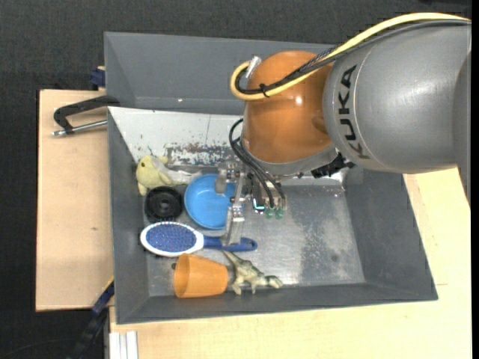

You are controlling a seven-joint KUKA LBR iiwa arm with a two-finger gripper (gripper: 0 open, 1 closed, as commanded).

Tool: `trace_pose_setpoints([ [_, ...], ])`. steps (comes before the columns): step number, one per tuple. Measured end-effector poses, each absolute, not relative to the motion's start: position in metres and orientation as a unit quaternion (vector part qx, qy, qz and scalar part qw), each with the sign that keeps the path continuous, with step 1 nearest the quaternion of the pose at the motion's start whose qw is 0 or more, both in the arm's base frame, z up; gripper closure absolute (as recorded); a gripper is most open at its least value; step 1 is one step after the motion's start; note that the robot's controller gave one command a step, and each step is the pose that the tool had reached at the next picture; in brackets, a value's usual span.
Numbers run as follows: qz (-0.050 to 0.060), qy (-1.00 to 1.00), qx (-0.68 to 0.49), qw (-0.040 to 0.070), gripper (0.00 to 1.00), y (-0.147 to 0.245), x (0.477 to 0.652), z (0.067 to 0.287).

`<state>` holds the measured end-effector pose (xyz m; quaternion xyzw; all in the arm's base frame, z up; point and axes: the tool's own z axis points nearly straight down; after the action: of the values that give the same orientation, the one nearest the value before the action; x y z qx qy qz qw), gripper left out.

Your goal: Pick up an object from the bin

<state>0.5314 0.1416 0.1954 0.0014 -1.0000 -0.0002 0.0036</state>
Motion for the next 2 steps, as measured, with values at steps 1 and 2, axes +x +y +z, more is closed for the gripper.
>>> trace_pose_setpoints([
  [1,0.000,-0.996,-0.084,0.003,0.00,0.1497,0.5562,0.0685],
  [2,-0.001,-0.997,-0.082,0.007,1.00,0.1514,0.5550,0.0740],
])
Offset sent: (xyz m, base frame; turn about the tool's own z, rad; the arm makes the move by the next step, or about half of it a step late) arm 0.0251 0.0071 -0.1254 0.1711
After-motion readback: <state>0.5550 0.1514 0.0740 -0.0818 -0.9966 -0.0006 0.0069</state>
